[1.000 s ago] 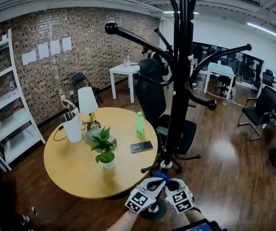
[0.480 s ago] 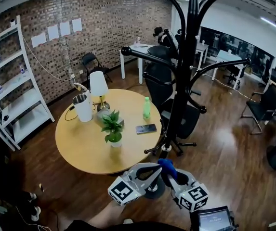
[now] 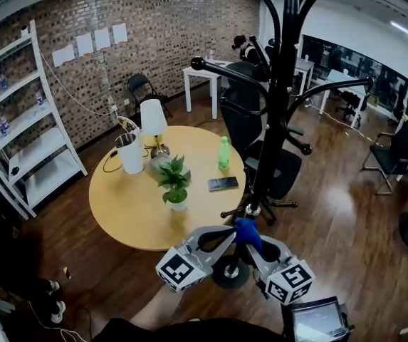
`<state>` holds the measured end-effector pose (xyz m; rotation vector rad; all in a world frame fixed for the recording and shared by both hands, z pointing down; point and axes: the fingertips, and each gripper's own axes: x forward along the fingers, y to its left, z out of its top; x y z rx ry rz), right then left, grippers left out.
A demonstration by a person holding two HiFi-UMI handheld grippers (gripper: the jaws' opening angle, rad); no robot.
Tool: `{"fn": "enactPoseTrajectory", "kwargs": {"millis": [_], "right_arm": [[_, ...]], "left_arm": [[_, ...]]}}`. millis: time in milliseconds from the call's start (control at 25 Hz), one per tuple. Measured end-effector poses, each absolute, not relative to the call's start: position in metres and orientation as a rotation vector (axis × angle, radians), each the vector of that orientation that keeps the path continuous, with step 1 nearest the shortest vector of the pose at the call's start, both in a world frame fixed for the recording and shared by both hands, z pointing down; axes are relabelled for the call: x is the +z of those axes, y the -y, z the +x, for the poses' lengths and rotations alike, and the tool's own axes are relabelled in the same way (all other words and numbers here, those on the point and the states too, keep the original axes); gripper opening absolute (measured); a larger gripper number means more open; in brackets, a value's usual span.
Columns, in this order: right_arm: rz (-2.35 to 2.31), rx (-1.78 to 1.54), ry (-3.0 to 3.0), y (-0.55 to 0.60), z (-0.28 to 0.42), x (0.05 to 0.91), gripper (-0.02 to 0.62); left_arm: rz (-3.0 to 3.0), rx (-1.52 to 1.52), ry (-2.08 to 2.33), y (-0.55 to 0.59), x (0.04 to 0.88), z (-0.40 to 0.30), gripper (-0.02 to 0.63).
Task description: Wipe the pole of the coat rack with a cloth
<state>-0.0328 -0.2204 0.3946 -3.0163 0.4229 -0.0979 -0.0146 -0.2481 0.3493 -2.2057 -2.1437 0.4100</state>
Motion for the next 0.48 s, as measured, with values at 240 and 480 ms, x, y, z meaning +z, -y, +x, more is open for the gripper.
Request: {"fn": "enactPoseTrajectory", "kwargs": {"millis": [240, 480], "right_arm": [[-3.044, -0.088, -0.415, 0.223, -0.026, 0.393, 0.052], [-3.052, -0.09, -0.424, 0.228, -0.018, 0.392, 0.052]], "left_arm": [[-2.195, 0.434, 2.128, 0.252, 0.345, -0.007, 0.0], [-2.196, 0.434, 2.145, 0.257, 0.342, -0.001, 0.0]]}}
